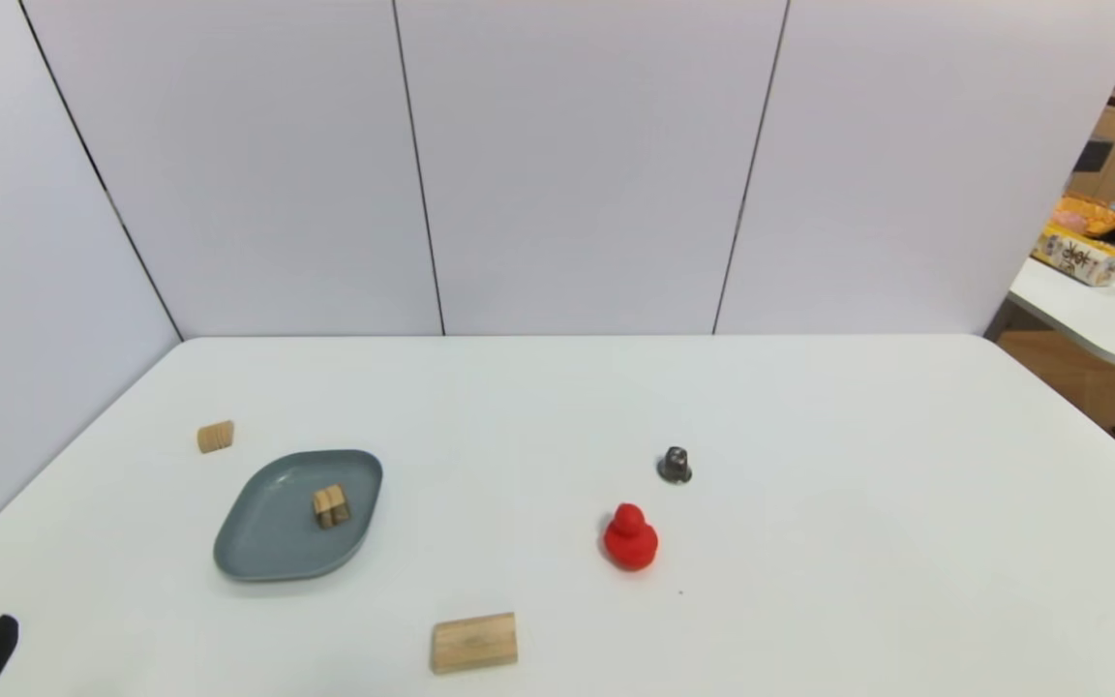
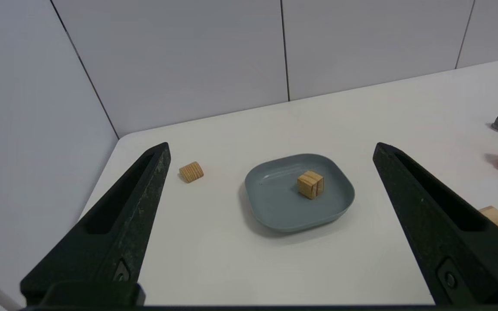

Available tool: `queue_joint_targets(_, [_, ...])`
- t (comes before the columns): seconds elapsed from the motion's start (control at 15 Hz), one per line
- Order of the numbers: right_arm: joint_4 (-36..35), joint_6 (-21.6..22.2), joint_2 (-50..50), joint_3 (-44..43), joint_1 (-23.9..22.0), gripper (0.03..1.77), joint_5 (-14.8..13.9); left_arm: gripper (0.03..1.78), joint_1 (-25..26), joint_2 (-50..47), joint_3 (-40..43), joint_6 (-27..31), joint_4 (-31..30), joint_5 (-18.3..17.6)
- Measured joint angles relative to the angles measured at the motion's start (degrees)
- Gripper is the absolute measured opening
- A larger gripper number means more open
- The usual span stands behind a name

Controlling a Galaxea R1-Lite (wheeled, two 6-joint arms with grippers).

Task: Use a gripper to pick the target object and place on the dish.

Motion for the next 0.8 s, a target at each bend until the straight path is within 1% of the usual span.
queue_joint_targets(0.2, [0.0, 0.0, 0.0, 0.0, 0.0, 1.71, 0.0, 1.69, 1.4, -7.0, 3.7, 0.0, 4.7, -0.1])
queue_joint_targets(0.4, [0.0, 0.0, 0.0, 0.0, 0.0, 1.71, 0.0, 1.69, 1.9, -14.1, 6.3, 0.0, 11.5, 0.3])
queue_joint_targets(0.53, [0.0, 0.0, 0.0, 0.0, 0.0, 1.71, 0.0, 1.69, 2.0, -16.5, 8.2, 0.0, 13.8, 1.0])
queue_joint_targets(0.67, [0.0, 0.1, 0.0, 0.0, 0.0, 1.71, 0.0, 1.69, 2.0, -17.5, 8.7, 0.0, 18.7, 3.0])
queue_joint_targets(0.73, [0.0, 0.0, 0.0, 0.0, 0.0, 1.71, 0.0, 1.69, 2.1, -17.8, 8.8, -0.2, 19.8, 3.4])
queue_joint_targets(0.8, [-0.1, 0.0, 0.0, 0.0, 0.0, 1.71, 0.0, 1.69, 2.1, -18.0, 8.8, -0.5, 19.6, 3.5])
